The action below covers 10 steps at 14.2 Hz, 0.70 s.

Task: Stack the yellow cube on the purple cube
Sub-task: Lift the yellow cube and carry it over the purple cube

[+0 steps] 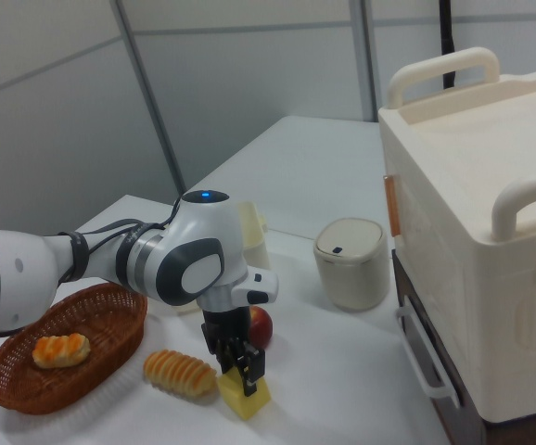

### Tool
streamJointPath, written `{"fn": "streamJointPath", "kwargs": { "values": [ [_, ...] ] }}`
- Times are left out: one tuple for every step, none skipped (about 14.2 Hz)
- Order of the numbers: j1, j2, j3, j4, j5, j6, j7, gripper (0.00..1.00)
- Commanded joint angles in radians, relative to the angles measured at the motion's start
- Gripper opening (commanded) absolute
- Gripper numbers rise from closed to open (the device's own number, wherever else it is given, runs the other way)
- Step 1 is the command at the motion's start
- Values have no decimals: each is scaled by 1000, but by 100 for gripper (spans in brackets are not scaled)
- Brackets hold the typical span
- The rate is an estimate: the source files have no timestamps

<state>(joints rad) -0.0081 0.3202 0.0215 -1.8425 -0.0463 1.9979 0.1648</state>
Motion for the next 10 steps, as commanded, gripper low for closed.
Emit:
{"fn": "streamJointPath", "kwargs": {
  "values": [
    [-19, -27, -14, -8, -46, -39, -37, 37],
    [-45, -56, -17, 3, -46, -92, -103, 37],
    [-67, -76, -20, 11, -46, -122, -148, 37],
    [-113, -96, -20, 29, -47, -163, -212, 37],
    [-153, -99, -23, 55, -47, -200, -269, 37],
    [-177, -99, -23, 74, -47, -211, -304, 37],
    [-199, -101, -35, 81, -47, -211, -341, 37],
    [-216, -104, -52, 81, -49, -211, -385, 37],
    [-242, -108, -80, 83, -64, -206, -468, 38],
    [-271, -109, -101, 83, -69, -199, -558, 38]
  ]
}}
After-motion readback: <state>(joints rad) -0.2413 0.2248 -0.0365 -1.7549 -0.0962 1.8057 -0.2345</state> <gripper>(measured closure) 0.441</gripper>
